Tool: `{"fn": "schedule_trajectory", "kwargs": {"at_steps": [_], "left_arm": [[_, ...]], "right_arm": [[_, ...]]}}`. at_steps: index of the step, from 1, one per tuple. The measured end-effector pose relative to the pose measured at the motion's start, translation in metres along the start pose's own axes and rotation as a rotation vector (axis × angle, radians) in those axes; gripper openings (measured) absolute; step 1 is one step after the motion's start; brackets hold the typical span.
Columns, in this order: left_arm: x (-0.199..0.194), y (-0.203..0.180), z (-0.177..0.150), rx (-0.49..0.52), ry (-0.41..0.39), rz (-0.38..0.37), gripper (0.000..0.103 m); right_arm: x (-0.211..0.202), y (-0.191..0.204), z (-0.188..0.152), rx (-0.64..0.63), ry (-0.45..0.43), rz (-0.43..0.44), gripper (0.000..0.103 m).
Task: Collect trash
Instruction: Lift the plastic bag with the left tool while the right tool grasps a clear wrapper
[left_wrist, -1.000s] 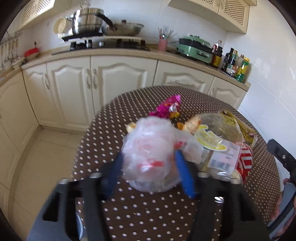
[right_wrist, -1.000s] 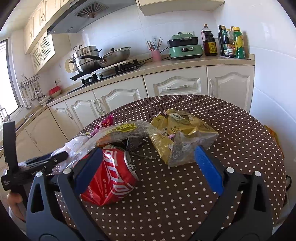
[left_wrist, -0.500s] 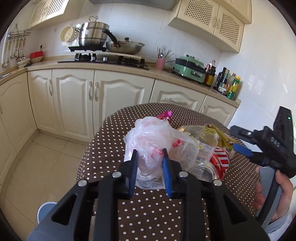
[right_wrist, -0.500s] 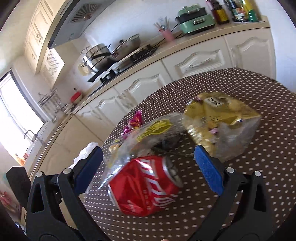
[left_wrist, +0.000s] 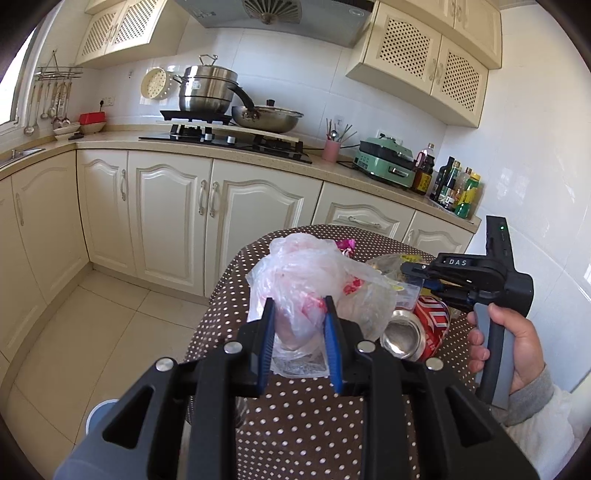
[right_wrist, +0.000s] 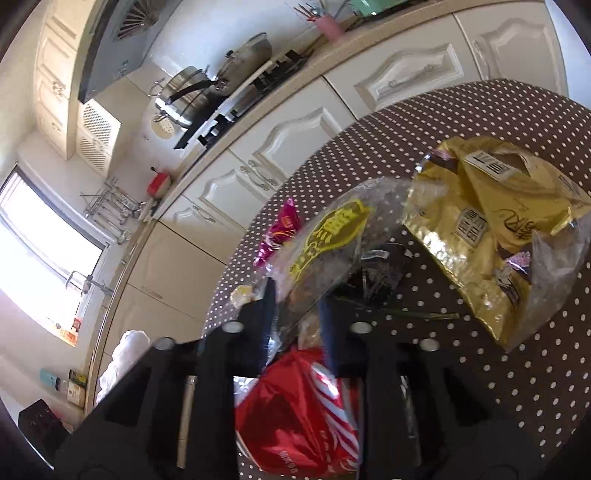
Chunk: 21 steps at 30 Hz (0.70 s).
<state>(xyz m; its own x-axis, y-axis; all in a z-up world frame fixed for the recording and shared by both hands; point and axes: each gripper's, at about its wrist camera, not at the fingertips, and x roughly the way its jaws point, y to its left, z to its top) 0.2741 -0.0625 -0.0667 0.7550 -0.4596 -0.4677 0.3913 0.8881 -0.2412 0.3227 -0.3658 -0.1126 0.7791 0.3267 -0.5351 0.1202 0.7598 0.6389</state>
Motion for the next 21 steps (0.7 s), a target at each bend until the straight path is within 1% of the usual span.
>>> {"fn": "schedule_trajectory", "kwargs": {"at_steps": [2,6,9,11,13,15,18,21], "left_arm": [[-0.010,0.007,-0.001,-0.005,-0.014,0.016,0.024],[-0.031,0.023,-0.004,-0.034,-0.037,0.034,0.024],[-0.050,0.038,-0.007,-0.055,-0.060,0.062,0.024],[-0.064,0.051,-0.011,-0.074,-0.075,0.079,0.024],[-0.078,0.067,-0.015,-0.094,-0.087,0.111,0.024],[-0.091,0.085,-0.021,-0.118,-0.092,0.145,0.024],[-0.112,0.111,-0.031,-0.150,-0.095,0.199,0.024],[-0.130,0.140,-0.046,-0.195,-0.089,0.246,0.024]], "right_arm": [[-0.007,0.009,-0.003,-0.023,-0.036,0.006,0.009],[-0.030,0.038,-0.007,-0.092,-0.132,0.019,0.006],[-0.050,0.073,-0.014,-0.179,-0.198,0.034,0.006],[-0.063,0.101,-0.024,-0.252,-0.239,0.051,0.006],[-0.070,0.127,-0.037,-0.309,-0.262,0.087,0.006],[-0.071,0.154,-0.050,-0.354,-0.255,0.148,0.006],[-0.063,0.191,-0.075,-0.413,-0.212,0.239,0.006],[-0.034,0.229,-0.105,-0.462,-0.125,0.318,0.006]]}}
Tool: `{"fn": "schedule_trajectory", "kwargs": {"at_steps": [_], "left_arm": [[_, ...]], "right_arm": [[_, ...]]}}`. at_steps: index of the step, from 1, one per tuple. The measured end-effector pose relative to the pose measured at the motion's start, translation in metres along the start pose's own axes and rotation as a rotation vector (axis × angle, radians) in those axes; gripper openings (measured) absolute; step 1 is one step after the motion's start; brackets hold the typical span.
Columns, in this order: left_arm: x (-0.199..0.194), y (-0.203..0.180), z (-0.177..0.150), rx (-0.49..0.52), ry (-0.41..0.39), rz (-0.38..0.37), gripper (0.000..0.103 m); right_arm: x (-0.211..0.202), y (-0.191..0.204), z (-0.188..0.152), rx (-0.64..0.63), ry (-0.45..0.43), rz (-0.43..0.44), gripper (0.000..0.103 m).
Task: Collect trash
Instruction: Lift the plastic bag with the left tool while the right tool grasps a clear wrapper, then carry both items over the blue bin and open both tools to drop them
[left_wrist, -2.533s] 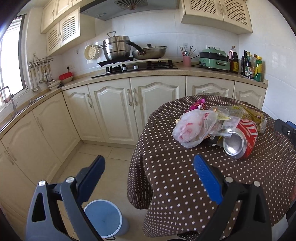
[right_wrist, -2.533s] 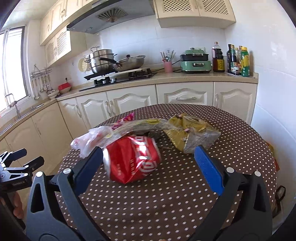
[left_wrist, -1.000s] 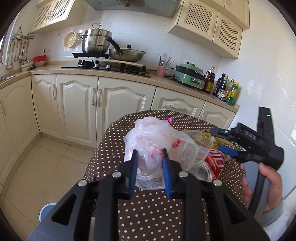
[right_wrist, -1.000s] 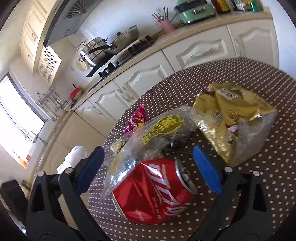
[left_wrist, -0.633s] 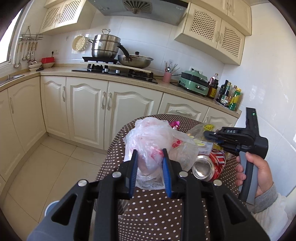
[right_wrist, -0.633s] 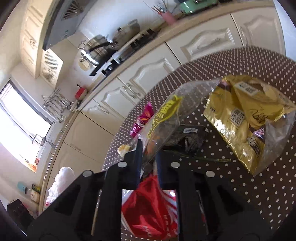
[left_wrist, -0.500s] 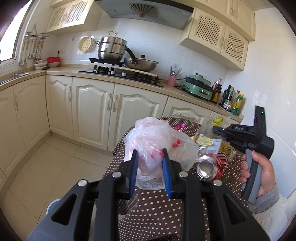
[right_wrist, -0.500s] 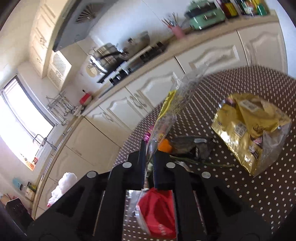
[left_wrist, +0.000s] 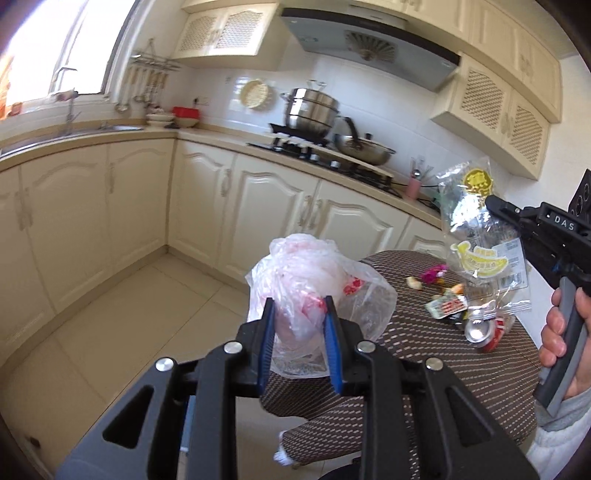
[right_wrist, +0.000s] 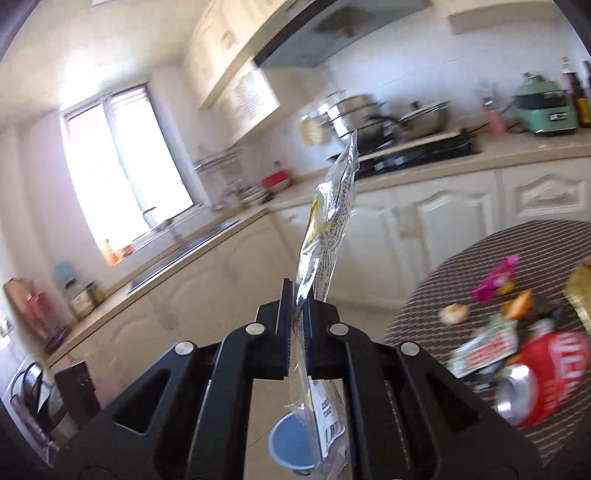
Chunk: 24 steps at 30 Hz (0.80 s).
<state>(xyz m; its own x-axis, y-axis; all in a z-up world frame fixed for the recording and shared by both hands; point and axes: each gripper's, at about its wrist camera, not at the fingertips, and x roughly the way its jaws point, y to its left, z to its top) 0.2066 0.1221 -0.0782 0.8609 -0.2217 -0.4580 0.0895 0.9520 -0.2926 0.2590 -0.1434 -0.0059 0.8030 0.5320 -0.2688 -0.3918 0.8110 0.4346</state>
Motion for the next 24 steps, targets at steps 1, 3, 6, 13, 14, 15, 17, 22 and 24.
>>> {"fn": "schedule_trajectory", "kwargs": {"at_steps": [1,3,6,13,14,15,17,22,24], "left_arm": [[-0.003,0.015,-0.004,-0.015,0.005,0.022,0.024],[-0.004,0.035,-0.010,-0.037,0.016,0.052,0.024],[-0.001,0.067,-0.025,-0.075,0.050,0.099,0.024],[0.038,0.130,-0.064,-0.152,0.168,0.183,0.024],[0.047,0.137,-0.070,-0.161,0.191,0.194,0.024],[0.053,0.143,-0.077,-0.168,0.207,0.201,0.024],[0.069,0.158,-0.089,-0.188,0.250,0.215,0.024],[0.107,0.184,-0.118,-0.217,0.339,0.248,0.024],[0.124,0.194,-0.130,-0.230,0.374,0.255,0.024]], "right_arm": [[0.018,0.014,-0.010,-0.011,0.038,0.032,0.006],[0.050,0.032,-0.028,-0.020,0.101,0.072,0.006],[0.097,0.054,-0.061,-0.006,0.208,0.121,0.006],[0.192,0.076,-0.158,0.010,0.448,0.127,0.006],[0.207,0.074,-0.175,0.009,0.485,0.115,0.006],[0.218,0.074,-0.187,0.016,0.515,0.112,0.006],[0.238,0.067,-0.213,0.028,0.571,0.098,0.006],[0.284,0.048,-0.259,0.050,0.676,0.059,0.006],[0.300,0.038,-0.279,0.065,0.719,0.038,0.006]]}}
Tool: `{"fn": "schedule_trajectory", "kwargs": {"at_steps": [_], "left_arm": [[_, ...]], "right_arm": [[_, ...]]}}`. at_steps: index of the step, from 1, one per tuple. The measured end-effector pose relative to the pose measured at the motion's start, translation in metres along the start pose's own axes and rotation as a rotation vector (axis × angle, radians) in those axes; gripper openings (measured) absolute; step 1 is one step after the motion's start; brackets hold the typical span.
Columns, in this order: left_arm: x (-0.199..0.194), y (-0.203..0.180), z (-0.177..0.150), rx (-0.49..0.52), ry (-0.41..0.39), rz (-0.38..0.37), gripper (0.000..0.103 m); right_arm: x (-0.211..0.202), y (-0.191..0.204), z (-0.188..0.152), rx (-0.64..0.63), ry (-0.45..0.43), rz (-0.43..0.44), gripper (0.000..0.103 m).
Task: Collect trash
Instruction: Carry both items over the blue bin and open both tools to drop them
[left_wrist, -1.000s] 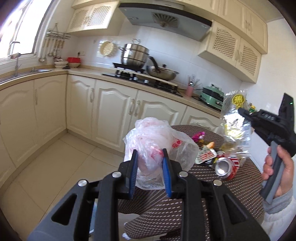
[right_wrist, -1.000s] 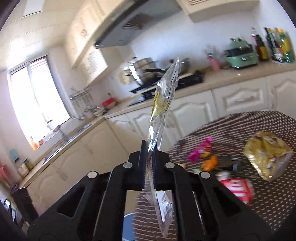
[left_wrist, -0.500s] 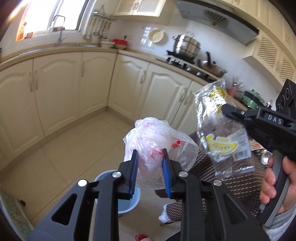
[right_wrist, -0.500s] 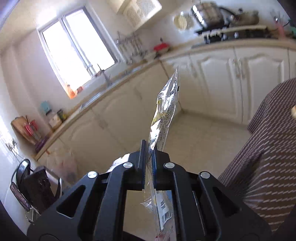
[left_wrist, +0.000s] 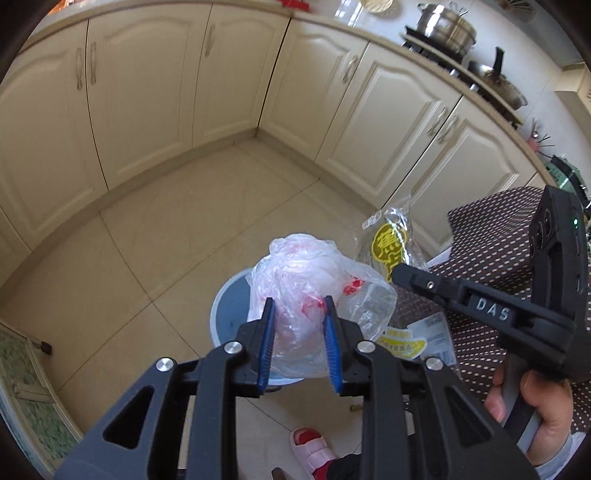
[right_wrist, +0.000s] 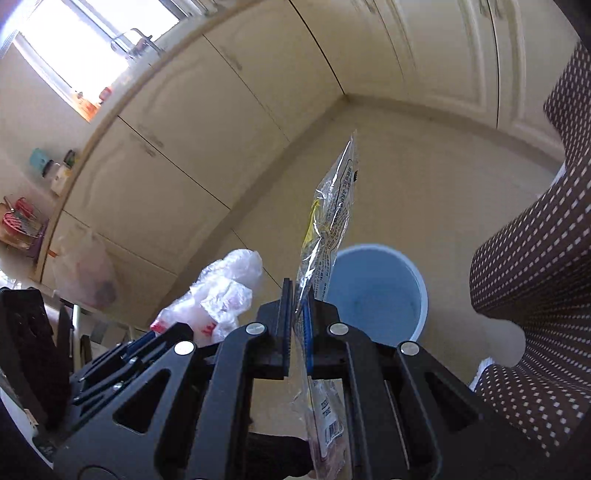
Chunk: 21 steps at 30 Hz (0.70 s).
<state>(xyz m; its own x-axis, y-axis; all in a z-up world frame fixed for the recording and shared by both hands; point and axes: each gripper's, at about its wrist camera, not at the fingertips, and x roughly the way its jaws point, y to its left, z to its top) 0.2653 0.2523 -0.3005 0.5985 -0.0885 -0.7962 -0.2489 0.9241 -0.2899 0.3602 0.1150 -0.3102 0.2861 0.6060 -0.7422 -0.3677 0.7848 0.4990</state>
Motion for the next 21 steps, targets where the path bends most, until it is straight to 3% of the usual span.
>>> {"fn": "schedule_trajectory", "kwargs": {"at_steps": [7,17,20,21], "left_arm": [[0.077,0.007,-0.002,-0.001,0.127,0.019,0.024],[0.143,0.010,-0.006,-0.021,0.227,0.008,0.025],[0.159,0.019,-0.008,-0.053,0.274,0.000,0.032],[0.166,0.022,-0.008,-0.073,0.292,0.009,0.039]], "right_arm": [[0.055,-0.036,-0.008,0.059,0.079,-0.079,0.006],[0.106,-0.065,-0.015,0.121,0.134,-0.140,0.006],[0.118,-0.068,-0.014,0.128,0.149,-0.136,0.006],[0.123,-0.069,-0.014,0.133,0.154,-0.133,0.006]]}}
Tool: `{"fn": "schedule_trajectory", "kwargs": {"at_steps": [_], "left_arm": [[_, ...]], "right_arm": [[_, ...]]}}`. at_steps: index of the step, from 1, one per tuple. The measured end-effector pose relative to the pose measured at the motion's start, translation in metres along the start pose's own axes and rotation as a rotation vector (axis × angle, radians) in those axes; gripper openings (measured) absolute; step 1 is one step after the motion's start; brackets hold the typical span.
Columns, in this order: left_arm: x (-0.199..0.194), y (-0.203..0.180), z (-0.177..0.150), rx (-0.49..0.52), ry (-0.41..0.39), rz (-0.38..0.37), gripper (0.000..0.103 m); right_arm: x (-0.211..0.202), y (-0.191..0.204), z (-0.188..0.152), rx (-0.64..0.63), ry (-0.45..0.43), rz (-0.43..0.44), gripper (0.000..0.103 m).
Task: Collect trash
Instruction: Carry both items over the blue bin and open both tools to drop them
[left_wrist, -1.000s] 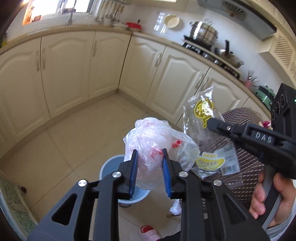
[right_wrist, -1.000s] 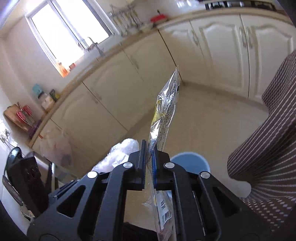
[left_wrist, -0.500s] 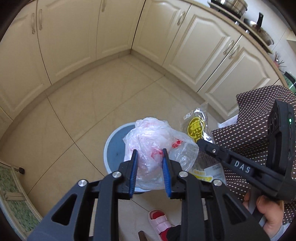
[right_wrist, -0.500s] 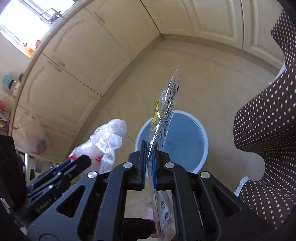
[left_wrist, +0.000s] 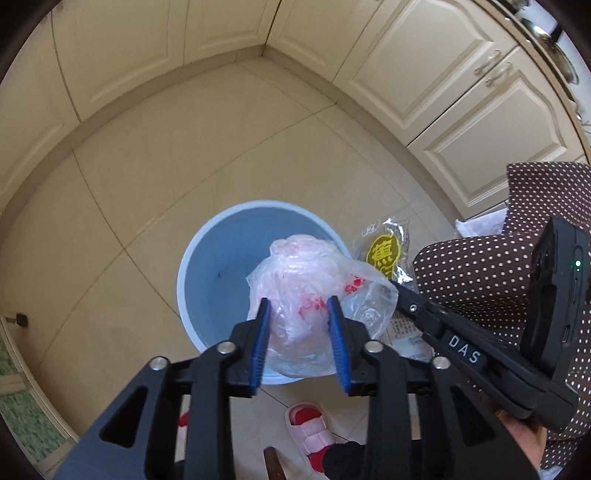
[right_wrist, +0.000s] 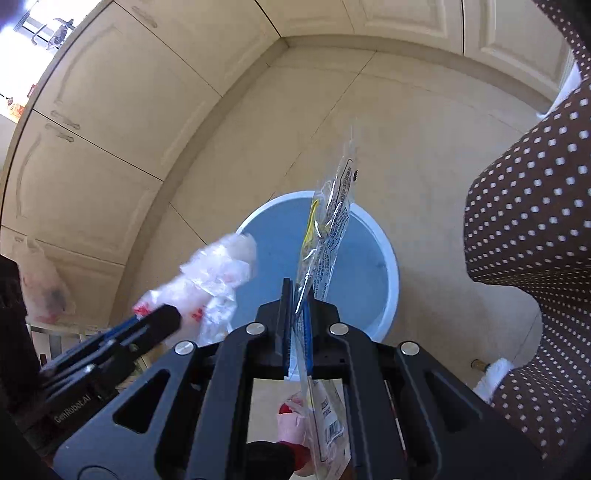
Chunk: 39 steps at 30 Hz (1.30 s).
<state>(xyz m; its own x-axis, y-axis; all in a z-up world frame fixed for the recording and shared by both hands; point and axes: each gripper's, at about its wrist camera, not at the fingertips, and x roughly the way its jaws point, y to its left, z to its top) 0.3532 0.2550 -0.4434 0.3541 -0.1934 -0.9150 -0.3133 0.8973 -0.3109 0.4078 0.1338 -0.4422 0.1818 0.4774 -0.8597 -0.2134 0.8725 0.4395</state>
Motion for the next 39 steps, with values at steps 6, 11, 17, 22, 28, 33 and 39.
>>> {"fn": "schedule_trajectory", "kwargs": {"at_steps": [6,11,17,22,28,33,39], "left_arm": [[0.008,0.011,0.001,-0.031,0.024,0.057,0.058],[0.008,0.019,0.002,-0.036,0.034,0.111,0.058],[-0.001,0.025,0.003,-0.037,0.013,0.125,0.058],[-0.012,0.026,0.001,-0.038,-0.013,0.126,0.060],[-0.029,0.028,-0.005,-0.049,-0.040,0.112,0.061],[-0.057,0.024,-0.016,-0.029,-0.097,0.120,0.061],[-0.114,0.000,-0.033,0.020,-0.206,0.108,0.061]], "right_arm": [[0.028,0.000,0.004,0.026,0.034,0.017,0.006],[0.039,0.005,0.004,0.034,0.048,0.020,0.006],[0.043,0.003,0.006,0.045,0.035,0.031,0.007],[0.030,0.007,0.009,0.036,0.010,0.039,0.009],[0.007,0.015,0.008,0.023,-0.025,0.036,0.041],[-0.029,0.026,0.000,-0.011,-0.068,0.016,0.043],[-0.091,0.035,-0.017,-0.055,-0.157,0.002,0.044]]}}
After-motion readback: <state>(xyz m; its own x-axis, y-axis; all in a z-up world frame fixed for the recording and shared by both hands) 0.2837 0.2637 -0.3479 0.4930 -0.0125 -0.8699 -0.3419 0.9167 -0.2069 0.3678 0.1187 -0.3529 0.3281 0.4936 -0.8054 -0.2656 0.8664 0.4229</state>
